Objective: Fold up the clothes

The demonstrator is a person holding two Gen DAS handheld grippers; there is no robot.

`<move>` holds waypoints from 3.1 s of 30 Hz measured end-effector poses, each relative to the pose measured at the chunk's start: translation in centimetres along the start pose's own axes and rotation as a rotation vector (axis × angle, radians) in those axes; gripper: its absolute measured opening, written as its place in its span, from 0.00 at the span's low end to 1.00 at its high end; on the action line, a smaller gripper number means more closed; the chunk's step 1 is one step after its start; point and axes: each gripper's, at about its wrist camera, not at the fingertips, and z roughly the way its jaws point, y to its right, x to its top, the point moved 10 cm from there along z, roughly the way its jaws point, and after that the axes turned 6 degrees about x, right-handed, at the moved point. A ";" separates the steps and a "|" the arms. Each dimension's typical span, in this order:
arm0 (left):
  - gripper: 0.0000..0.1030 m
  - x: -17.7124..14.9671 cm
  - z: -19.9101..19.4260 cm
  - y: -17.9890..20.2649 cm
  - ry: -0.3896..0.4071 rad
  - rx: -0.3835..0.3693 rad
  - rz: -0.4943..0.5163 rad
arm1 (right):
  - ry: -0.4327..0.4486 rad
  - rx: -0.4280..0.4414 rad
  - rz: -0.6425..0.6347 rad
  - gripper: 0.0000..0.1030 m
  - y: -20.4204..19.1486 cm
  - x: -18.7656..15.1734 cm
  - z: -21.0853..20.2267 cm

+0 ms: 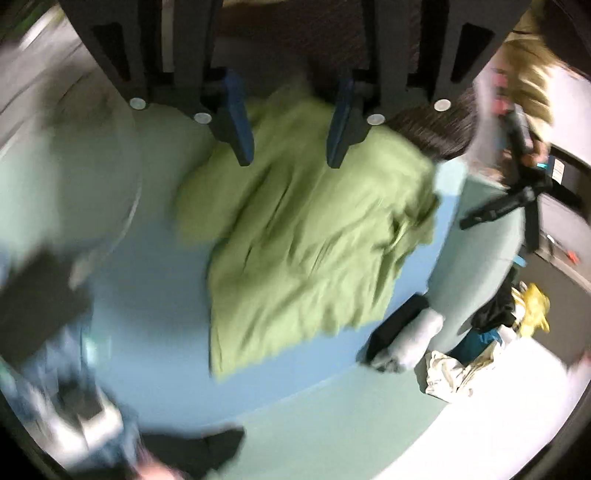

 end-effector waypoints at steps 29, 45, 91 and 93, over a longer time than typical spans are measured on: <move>0.08 1.6 6.7 5.3 -0.293 -0.518 -0.735 | -0.016 -0.067 -0.356 0.00 -1.8 9.9 9.6; 0.08 4.4 6.8 5.8 -0.271 -0.573 -0.739 | -0.240 -0.018 -0.465 0.03 -2.9 6.0 14.5; 0.57 -7.9 6.7 6.6 -0.275 -0.501 -1.067 | 0.076 0.315 0.532 0.41 -2.7 -0.5 14.5; 0.57 -7.5 6.7 7.3 -0.236 -0.491 -1.051 | 0.081 0.290 0.474 0.22 -3.7 0.2 15.1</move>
